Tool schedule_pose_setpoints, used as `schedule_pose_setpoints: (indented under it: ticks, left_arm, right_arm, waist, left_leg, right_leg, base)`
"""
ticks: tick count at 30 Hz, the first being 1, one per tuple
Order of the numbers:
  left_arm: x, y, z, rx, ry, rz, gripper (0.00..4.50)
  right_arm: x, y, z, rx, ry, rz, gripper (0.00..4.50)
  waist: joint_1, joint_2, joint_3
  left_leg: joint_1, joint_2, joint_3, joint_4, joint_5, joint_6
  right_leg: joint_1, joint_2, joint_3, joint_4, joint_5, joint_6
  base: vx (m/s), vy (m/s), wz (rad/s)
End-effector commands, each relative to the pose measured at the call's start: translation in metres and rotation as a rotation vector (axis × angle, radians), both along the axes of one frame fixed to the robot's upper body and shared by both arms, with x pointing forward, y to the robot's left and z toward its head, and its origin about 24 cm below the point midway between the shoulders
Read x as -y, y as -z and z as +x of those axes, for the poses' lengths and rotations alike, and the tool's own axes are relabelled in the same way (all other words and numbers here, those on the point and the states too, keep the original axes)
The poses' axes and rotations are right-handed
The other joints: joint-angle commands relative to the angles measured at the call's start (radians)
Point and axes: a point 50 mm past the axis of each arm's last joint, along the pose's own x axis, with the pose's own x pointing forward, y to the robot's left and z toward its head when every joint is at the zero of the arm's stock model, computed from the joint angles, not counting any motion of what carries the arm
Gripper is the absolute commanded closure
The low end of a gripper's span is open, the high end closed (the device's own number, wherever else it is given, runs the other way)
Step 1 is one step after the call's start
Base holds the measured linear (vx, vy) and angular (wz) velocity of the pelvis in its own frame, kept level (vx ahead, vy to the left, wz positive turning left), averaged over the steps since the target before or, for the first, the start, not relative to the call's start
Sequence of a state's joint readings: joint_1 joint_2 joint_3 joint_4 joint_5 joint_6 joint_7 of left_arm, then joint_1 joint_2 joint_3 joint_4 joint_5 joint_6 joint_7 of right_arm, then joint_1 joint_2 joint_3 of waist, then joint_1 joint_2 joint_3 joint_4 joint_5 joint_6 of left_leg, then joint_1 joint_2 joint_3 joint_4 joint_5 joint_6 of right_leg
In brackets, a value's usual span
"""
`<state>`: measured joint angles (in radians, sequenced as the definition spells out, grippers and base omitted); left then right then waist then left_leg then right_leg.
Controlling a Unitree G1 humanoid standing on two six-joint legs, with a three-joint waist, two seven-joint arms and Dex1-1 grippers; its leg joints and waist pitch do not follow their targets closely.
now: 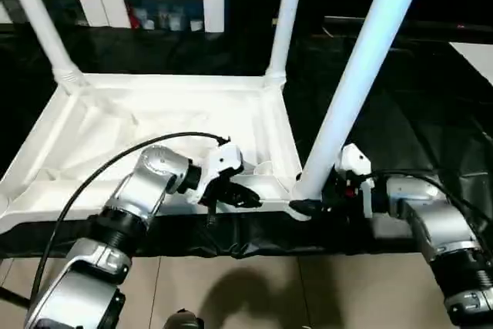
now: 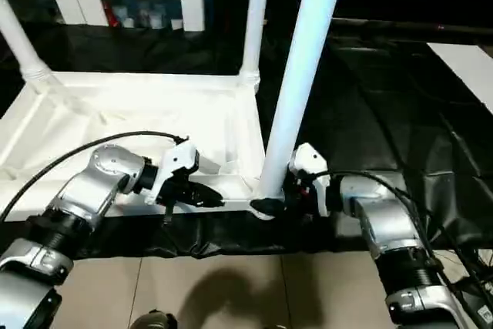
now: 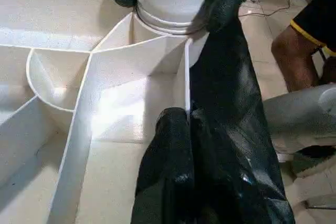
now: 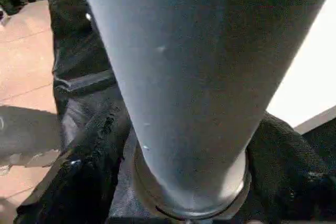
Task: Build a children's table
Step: Rotate leg to tighten
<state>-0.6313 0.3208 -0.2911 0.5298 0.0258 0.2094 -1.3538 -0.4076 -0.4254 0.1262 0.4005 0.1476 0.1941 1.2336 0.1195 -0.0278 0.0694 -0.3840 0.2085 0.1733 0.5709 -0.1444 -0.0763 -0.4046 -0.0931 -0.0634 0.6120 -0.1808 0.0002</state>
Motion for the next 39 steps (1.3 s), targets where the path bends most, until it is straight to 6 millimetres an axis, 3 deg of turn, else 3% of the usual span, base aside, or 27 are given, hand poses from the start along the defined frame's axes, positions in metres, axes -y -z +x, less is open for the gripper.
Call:
schedule_pose_setpoints:
  ticks: [1,6,14,19,21,24,31,34,38,39]
  left_arm:
    - [0.016,-0.01,0.003,0.047,0.053,-0.025,4.5]
    - [0.014,-0.009,0.002,0.04,0.061,-0.025,4.5]
    - [0.019,-0.008,0.005,0.044,0.008,-0.056,4.5]
    - [0.037,-0.008,0.012,0.099,-0.114,-0.086,4.5]
    - [0.049,-0.009,0.013,0.1,-0.148,-0.107,4.5]
    - [0.061,-0.008,0.013,0.108,-0.187,-0.115,4.5]
    - [0.084,-0.008,0.01,0.112,-0.258,-0.149,4.5]
    - [0.089,-0.007,0.006,0.109,-0.238,-0.158,4.5]
    - [0.082,-0.005,0.004,0.11,-0.205,-0.153,4.5]
    - [0.078,-0.005,0.003,0.106,-0.187,-0.15,4.5]
  right_arm:
    - [-0.02,-0.007,-0.002,0.014,-0.137,0.034,1.52]
    - [-0.022,-0.006,-0.003,0.009,-0.145,0.048,1.9]
    - [-0.028,0.001,-0.009,-0.023,-0.133,0.088,1.99]
    - [-0.039,0.008,0.004,0.026,0.113,0.133,2.03]
    - [-0.044,0.015,0.014,0.032,0.291,0.131,2.04]
    - [-0.055,0.019,0.019,0.035,0.398,0.149,2.04]
    - [-0.088,0.018,0.03,0.034,0.574,0.201,2.04]
    - [-0.098,0.018,0.027,0.021,0.567,0.238,1.32]
    - [-0.091,0.019,0.025,0.03,0.53,0.216,1.12]
    - [-0.085,0.018,0.024,0.057,0.504,0.192,0.88]
  waist:
    - [0.0,0.003,-0.079]
    - [0.002,0.003,-0.079]
    - [0.004,0.001,-0.073]
    - [0.003,0.004,-0.072]
    - [-0.003,0.005,-0.071]
    - [-0.016,0.004,-0.07]
    - [-0.03,0.006,-0.075]
    - [-0.031,0.005,-0.074]
    - [-0.032,0.005,-0.073]
    - [-0.032,0.005,-0.074]
  left_leg:
    - [0.02,0.02,0.005,-0.056,-0.226,0.052]
    - [0.021,0.021,0.004,-0.056,-0.231,0.049]
    - [0.02,0.021,0.005,-0.057,-0.234,0.052]
    - [0.023,0.021,0.001,-0.062,-0.273,0.026]
    - [0.024,0.018,-0.002,-0.066,-0.297,0.003]
    - [0.024,0.016,-0.004,-0.068,-0.315,-0.01]
    - [0.019,0.012,0.0,-0.063,-0.256,0.012]
    - [0.017,0.012,0.002,-0.064,-0.245,0.025]
    - [0.018,0.015,0.001,-0.066,-0.259,0.026]
    - [0.018,0.014,0.001,-0.066,-0.259,0.027]
  right_leg:
    - [0.053,-0.044,0.035,-0.064,-0.113,-0.261]
    - [0.053,-0.044,0.034,-0.064,-0.127,-0.258]
    - [0.05,-0.044,0.035,-0.067,-0.141,-0.251]
    - [0.047,-0.047,0.036,-0.074,-0.211,-0.233]
    - [0.047,-0.049,0.035,-0.079,-0.265,-0.212]
    - [0.045,-0.047,0.034,-0.084,-0.295,-0.194]
    - [0.049,-0.043,0.035,-0.077,-0.185,-0.211]
    - [0.05,-0.041,0.035,-0.077,-0.174,-0.208]
    - [0.05,-0.042,0.036,-0.078,-0.191,-0.203]
    - [0.05,-0.041,0.036,-0.079,-0.189,-0.202]
  base:
    - [0.0,0.0,0.0]
    - [0.0,0.0,0.0]
    - [0.0,0.0,0.0]
    - [0.0,0.0,0.0]
    - [0.0,0.0,0.0]
    - [0.0,0.0,0.0]
    - [0.0,0.0,0.0]
    - [0.0,0.0,0.0]
    - [0.0,0.0,0.0]
    - [0.0,0.0,0.0]
